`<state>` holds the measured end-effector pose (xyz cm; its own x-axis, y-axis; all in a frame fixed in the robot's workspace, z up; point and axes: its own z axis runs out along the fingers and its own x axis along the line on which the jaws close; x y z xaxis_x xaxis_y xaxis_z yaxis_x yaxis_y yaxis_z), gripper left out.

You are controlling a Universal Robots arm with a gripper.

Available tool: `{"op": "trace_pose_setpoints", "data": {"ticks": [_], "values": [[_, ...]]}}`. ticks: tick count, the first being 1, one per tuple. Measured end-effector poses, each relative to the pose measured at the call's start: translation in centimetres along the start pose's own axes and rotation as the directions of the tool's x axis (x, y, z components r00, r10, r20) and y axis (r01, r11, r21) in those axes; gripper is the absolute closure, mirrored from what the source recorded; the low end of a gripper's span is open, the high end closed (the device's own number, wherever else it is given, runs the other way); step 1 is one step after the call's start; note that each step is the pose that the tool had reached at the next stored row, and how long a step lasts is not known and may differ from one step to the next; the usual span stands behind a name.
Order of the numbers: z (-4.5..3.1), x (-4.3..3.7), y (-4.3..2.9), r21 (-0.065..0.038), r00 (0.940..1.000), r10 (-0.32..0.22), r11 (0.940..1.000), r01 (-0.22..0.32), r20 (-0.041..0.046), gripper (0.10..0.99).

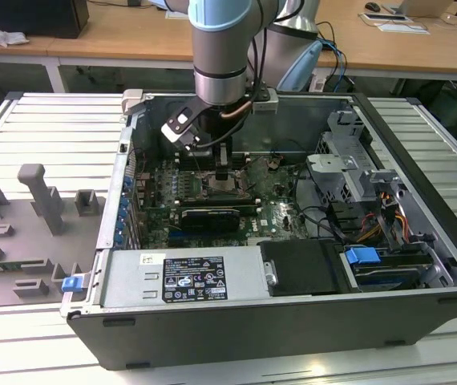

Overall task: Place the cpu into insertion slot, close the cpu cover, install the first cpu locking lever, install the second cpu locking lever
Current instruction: 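Close the cpu cover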

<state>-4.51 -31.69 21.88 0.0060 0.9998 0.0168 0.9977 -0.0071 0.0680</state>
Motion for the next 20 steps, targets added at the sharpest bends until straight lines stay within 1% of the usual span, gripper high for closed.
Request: {"op": "trace_pose_setpoints", "data": {"ticks": [1,7,9,11,12,14,17,18,20], "values": [[-0.18,0.00,0.01,0.000,1.0000,0.000,1.0000,0.000,-0.0001,0.980],[-0.53,0.01,0.04,0.000,1.0000,0.000,1.0000,0.000,0.0004,0.980],[-0.76,0.01,0.05,0.000,1.0000,0.000,1.0000,0.000,0.0005,0.980],[-1.27,0.02,0.09,0.000,1.0000,0.000,1.0000,0.000,0.0005,0.980],[-1.35,0.03,0.10,0.000,1.0000,0.000,1.0000,0.000,0.0002,0.980],[-1.36,0.03,0.10,0.000,1.0000,0.000,1.0000,0.000,0.0002,0.980],[-1.34,0.03,0.57,0.000,1.0000,0.000,1.0000,0.000,0.0005,0.980],[-1.33,0.03,0.74,0.000,1.0000,0.000,1.0000,0.000,0.0022,0.980],[-1.43,0.04,0.75,0.000,1.0000,0.000,1.0000,0.000,0.0026,0.980]]}}
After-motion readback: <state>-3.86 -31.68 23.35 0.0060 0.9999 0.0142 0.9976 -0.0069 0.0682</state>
